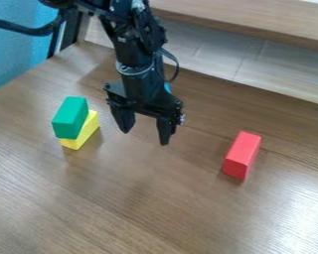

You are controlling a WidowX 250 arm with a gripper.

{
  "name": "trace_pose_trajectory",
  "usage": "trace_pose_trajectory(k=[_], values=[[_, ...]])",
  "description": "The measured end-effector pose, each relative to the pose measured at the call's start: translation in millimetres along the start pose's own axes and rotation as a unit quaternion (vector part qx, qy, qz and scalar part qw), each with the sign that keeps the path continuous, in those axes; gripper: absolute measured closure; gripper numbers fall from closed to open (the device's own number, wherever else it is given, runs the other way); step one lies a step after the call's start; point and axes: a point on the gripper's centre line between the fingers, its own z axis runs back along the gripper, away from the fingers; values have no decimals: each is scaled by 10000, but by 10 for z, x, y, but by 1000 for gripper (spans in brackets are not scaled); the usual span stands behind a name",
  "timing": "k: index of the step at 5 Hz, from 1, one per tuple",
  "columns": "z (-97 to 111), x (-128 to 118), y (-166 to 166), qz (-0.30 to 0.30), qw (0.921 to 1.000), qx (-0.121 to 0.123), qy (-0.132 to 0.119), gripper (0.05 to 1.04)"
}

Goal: Move the green rectangular block from the top of the yellow one and put it on the table

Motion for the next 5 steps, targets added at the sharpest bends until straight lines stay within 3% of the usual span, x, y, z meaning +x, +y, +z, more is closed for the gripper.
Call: trace_pose_trajectory(k=[2,4,5], values=[[-22,-48,41,63,9998,65,149,83],[292,16,289,432,9984,305,-192,83],[325,-14,543,696,9964,456,-173,83]])
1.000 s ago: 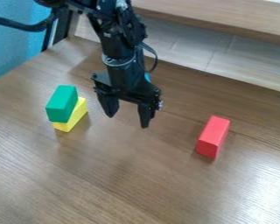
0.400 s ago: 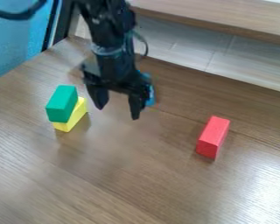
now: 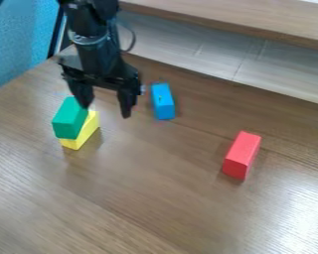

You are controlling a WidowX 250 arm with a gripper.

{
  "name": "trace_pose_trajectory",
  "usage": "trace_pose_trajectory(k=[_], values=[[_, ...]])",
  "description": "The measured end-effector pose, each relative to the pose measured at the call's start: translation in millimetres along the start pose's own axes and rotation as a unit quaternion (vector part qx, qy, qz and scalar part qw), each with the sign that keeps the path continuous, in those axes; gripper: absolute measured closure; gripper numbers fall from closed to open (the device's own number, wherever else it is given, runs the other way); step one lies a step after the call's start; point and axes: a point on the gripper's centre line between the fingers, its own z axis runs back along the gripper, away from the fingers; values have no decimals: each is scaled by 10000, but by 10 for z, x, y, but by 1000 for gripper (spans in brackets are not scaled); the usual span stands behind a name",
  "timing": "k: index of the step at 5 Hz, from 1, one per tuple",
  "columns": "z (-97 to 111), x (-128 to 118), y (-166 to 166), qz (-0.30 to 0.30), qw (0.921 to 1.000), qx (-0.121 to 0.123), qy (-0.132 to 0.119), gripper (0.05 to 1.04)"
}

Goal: Move the green rectangular block from the top of the yellow one and put it on the table

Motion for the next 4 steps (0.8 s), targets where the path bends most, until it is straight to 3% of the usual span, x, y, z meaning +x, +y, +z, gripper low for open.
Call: trace_pose_trajectory(k=[3,4], values=[[137,45,621,808,9962,314,-118,83],[65,45,697,1002,9946,258,-25,83]])
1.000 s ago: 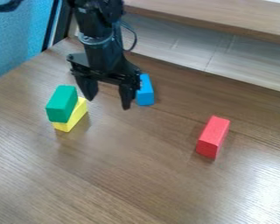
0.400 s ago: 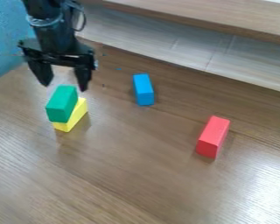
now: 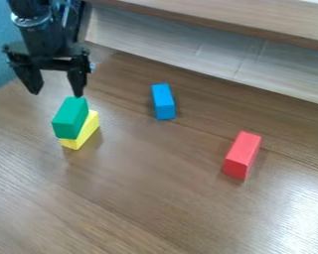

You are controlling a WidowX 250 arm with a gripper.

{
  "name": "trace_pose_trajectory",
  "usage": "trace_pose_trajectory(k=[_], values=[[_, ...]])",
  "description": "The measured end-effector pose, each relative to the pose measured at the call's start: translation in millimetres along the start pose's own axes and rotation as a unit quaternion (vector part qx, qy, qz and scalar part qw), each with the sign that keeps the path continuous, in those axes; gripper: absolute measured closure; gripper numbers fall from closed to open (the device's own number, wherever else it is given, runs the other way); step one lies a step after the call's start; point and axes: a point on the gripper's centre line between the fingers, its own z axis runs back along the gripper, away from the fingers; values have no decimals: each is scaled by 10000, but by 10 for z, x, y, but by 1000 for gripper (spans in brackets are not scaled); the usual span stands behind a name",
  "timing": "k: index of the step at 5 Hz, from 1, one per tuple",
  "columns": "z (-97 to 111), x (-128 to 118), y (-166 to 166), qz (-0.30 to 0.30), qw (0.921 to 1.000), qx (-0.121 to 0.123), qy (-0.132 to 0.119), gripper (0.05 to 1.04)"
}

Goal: Move the green rectangular block from the top of the yellow one and put it on the table

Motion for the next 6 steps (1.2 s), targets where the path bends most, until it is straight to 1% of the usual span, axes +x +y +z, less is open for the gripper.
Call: trace_pose_trajectory(k=[1,2,3,4,5,6], values=[[-119,-3,-9,105,9999,-49,126,83],[-184,11,-15,236,9996,-58,166,83],[-240,53,-77,223,9995,-113,184,83],[-318,60,-84,252,9993,-95,252,83],[-438,43,-62,250,9991,-9,352,83],[-497,10,-45,268,9988,50,408,83]])
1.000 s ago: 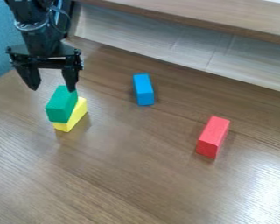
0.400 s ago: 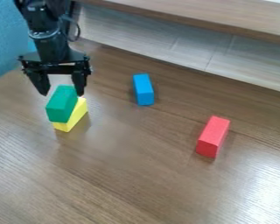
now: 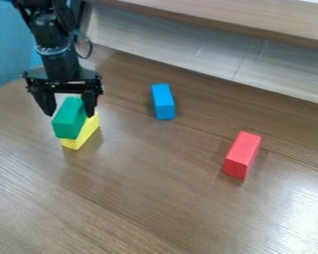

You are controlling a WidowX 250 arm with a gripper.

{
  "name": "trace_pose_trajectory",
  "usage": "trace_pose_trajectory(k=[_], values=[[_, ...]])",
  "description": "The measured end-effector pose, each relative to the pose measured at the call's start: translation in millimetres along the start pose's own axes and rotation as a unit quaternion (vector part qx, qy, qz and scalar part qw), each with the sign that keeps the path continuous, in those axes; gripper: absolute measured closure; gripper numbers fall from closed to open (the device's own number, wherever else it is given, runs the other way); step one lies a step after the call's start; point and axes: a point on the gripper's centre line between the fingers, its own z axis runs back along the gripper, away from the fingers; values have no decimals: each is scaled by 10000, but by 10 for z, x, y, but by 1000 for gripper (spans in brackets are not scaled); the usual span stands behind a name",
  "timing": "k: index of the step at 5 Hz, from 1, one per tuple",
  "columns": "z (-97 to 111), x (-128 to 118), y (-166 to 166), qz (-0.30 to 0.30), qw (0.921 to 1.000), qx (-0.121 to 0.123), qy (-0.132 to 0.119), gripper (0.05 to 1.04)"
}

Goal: Move the green rectangular block from the top of the yellow one and put it on the table

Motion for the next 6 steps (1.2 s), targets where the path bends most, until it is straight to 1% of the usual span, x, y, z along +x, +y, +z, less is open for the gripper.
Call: trace_pose_trajectory(k=[1,2,3,4,5,6], values=[[-82,-49,19,55,9999,64,99,140],[-119,-88,-6,87,9999,45,92,397],[-35,-86,-113,12,10000,-82,21,490],[135,-50,-273,-199,9995,-188,-149,490],[268,-31,-585,-618,9972,-240,-332,490],[297,-123,-920,-1110,9924,-334,-414,490]])
